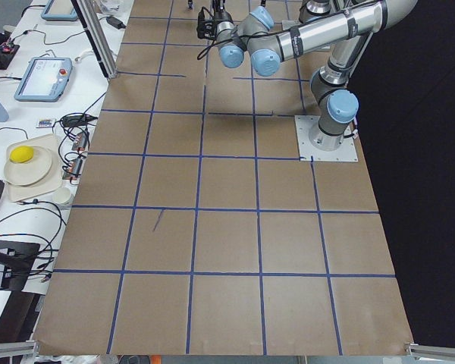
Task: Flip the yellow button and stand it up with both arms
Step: 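Close the right gripper on the yellow button's body beside the left gripper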
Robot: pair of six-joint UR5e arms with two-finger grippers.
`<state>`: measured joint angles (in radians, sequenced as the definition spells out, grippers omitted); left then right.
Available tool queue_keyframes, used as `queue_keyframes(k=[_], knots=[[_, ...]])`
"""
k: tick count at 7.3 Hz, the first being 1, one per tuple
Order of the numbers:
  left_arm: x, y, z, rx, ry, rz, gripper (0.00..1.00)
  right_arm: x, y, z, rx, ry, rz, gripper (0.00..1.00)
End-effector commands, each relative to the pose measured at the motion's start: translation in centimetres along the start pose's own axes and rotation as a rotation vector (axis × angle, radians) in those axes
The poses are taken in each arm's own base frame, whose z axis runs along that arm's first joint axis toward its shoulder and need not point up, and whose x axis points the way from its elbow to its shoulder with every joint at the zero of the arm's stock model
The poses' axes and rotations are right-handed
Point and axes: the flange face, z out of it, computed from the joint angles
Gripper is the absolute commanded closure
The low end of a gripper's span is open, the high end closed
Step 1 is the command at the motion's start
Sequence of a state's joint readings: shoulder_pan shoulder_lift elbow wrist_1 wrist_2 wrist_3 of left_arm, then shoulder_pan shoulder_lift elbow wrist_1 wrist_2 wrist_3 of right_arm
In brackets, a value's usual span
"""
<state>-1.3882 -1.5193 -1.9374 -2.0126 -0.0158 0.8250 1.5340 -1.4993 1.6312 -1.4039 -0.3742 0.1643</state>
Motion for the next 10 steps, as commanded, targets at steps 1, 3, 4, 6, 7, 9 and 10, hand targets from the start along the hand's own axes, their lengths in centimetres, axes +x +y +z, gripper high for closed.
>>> queue_keyframes(k=[1,3,4,6,7,9,10], knots=[[0.0,0.0,0.0,0.0,0.0,0.001,0.98,0.0,0.0,0.0,0.001,0.0,-0.003,0.76],[0.0,0.0,0.0,-0.003,-0.002,0.001,0.98,-0.1,0.0,0.0,0.002,0.0,-0.004,0.76],[0.0,0.0,0.0,-0.003,-0.002,0.001,0.98,0.1,0.0,0.0,0.001,0.006,0.0,0.6],[0.0,0.0,0.0,-0.002,-0.001,0.002,0.98,0.2,0.0,0.0,0.002,0.015,0.005,0.11],[0.0,0.0,0.0,-0.002,-0.001,0.001,0.98,0.2,-0.1,0.0,0.001,0.012,0.02,0.05],[0.0,0.0,0.0,-0.002,-0.001,0.002,0.98,0.2,0.0,0.6,-0.013,0.007,0.051,0.05],[0.0,0.0,0.0,0.0,0.0,0.001,0.98,0.0,0.5,1.7,-0.031,0.014,0.066,0.06]])
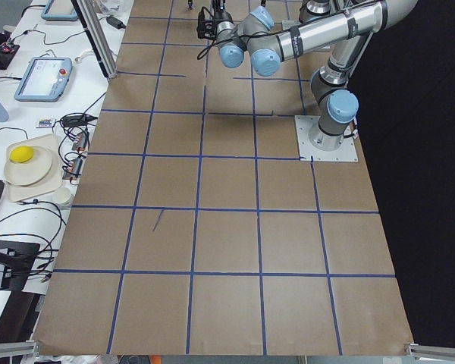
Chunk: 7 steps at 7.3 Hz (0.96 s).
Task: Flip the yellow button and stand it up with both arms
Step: 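Close the right gripper on the yellow button's body beside the left gripper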
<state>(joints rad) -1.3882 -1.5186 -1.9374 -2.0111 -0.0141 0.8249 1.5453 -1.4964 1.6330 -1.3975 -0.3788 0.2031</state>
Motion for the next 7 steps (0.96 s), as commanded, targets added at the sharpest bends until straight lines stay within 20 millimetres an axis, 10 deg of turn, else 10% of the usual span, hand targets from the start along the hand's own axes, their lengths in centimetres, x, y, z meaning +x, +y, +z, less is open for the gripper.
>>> queue_keyframes(k=[1,3,7], knots=[[0.1,-0.1,0.0,0.001,0.001,0.002,0.98,-0.3,0.6,2.4,-0.038,0.015,0.012,0.08],[0.1,-0.1,0.0,0.002,0.002,0.002,0.98,-0.6,0.3,2.2,-0.033,0.02,0.005,0.18],[0.1,-0.1,0.0,0.002,0.002,0.002,0.98,-0.3,-0.5,-0.2,0.005,0.002,0.027,0.73]])
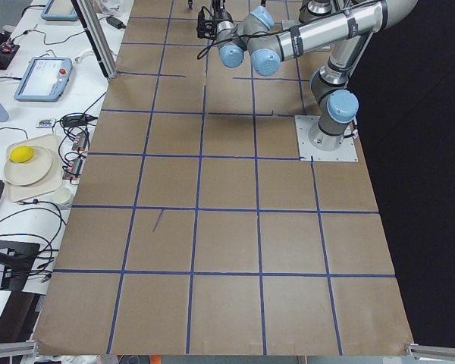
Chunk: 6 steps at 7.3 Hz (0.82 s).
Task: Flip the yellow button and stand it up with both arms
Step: 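Close the right gripper on the yellow button's body beside the left gripper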
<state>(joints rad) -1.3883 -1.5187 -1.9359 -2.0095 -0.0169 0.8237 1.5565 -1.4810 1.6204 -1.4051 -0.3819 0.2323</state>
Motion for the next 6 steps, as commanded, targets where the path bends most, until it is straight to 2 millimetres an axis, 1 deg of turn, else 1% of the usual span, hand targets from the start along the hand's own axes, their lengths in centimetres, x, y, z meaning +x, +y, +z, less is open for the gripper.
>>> queue_keyframes(k=[1,4,5,6], knots=[[0.0,0.0,0.0,0.0,0.0,0.0,0.98,0.01,-0.1,-0.72,0.011,-0.007,0.006,0.77],[-0.01,0.01,0.0,-0.001,-0.001,0.0,0.98,-0.12,0.0,-0.78,0.012,-0.009,0.003,0.77],[-0.09,0.1,0.0,-0.01,-0.009,0.0,0.69,-0.12,0.0,-0.78,0.012,-0.009,0.003,0.77],[0.03,0.11,0.0,-0.01,-0.009,-0.002,0.26,-0.2,0.08,-0.83,0.015,-0.005,-0.003,0.77]])
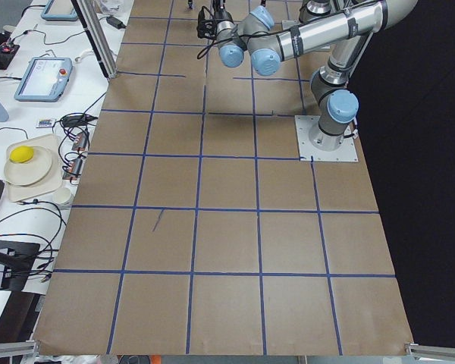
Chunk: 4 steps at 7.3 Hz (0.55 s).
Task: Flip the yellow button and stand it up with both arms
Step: 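Open the left gripper and pull it back while the right gripper holds the button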
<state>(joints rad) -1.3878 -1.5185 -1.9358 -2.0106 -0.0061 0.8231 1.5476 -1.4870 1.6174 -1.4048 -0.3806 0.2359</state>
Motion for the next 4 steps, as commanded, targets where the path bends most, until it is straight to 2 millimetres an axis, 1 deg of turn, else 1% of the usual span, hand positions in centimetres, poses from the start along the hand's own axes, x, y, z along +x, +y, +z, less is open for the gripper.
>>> queue_keyframes(k=[1,2,3,4], knots=[[0.2,0.0,0.0,-0.004,-0.003,-0.009,0.01,0.0,-0.1,-0.3,0.006,0.001,0.001,0.77],[0.2,0.0,0.0,-0.004,-0.003,-0.009,0.0,-0.2,-0.1,-0.7,0.014,0.003,-0.008,0.77],[0.2,0.0,0.0,-0.004,-0.003,-0.009,0.0,-0.6,-0.2,-1.8,0.051,0.063,-0.037,0.77],[0.5,0.0,0.0,-0.007,-0.007,-0.003,0.0,-1.0,-0.5,-5.1,0.133,0.155,-0.057,0.77]])
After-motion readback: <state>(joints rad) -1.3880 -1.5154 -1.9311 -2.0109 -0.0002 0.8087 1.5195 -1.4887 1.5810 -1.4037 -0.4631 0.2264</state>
